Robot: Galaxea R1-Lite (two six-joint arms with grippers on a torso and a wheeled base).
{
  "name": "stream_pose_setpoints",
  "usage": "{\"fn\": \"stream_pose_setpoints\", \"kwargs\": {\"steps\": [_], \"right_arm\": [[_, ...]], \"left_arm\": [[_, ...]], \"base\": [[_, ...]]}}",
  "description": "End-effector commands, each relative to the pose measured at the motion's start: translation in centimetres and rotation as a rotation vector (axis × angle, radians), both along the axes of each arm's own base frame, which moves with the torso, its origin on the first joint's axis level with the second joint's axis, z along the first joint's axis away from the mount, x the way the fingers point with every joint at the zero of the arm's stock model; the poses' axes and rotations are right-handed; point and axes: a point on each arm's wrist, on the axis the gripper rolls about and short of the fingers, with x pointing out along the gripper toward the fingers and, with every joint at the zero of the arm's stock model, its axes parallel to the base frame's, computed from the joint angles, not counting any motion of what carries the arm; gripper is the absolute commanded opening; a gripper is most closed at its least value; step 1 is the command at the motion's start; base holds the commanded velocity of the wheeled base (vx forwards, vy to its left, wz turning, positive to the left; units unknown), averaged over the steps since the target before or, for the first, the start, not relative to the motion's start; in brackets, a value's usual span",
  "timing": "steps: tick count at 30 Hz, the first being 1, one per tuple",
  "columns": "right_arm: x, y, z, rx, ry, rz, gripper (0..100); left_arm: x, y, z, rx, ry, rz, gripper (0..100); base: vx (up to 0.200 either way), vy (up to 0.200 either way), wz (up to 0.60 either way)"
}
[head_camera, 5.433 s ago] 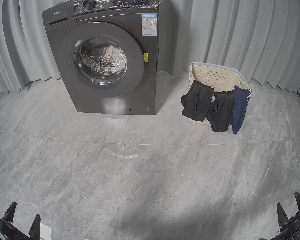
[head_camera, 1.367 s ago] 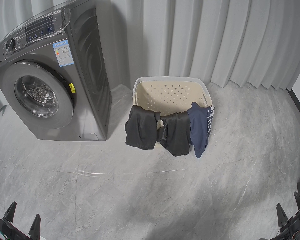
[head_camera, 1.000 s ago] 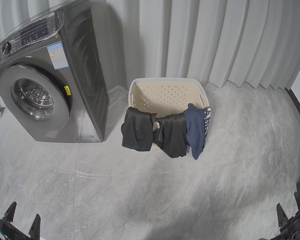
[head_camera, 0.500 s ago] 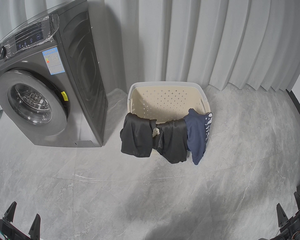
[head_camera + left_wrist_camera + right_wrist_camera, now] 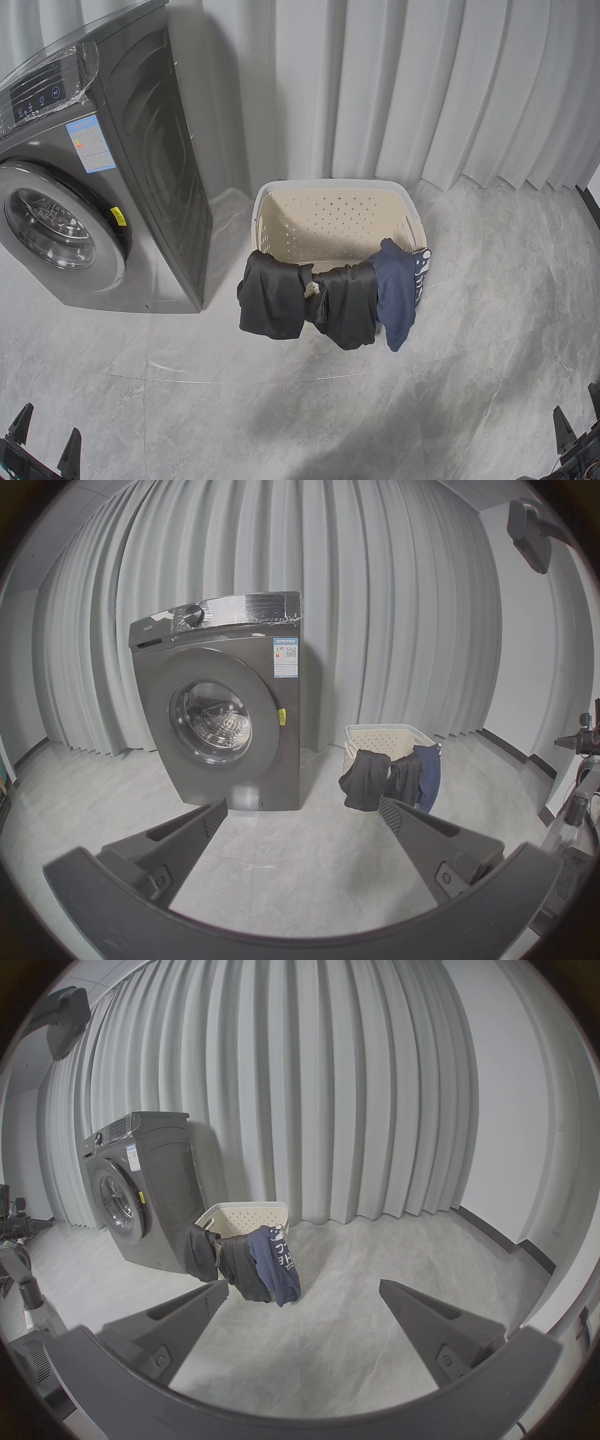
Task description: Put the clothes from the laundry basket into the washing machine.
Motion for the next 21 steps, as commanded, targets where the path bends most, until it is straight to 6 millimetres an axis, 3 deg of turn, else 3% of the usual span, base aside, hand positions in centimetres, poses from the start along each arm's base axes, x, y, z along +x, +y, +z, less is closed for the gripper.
{"fn": "stream_pose_setpoints", "kwargs": {"steps": [1,9,18,21], "right_arm": [[0.10,0.00,-0.50,0.000,0.014,0.001,100],[0.08,0.00,-0.51,0.000,0.012,0.001,100],[0.10,0.00,-0.50,0.000,0.014,0.001,100],[0.10,0.00,-0.50,0.000,0.014,0.001,100]], "left_arm": [[0.03,0.00,-0.52,0.000,0.004,0.000,100],[0.04,0.00,-0.52,-0.001,0.006,0.000,100],[0.04,0.00,-0.52,-0.001,0.006,0.000,100],[0.04,0.00,-0.52,-0.001,0.006,0.000,100]], "base": [[0.000,0.000,0.00],[0.000,0.000,0.00],[0.000,-0.200,0.00],[0.000,0.000,0.00]]}}
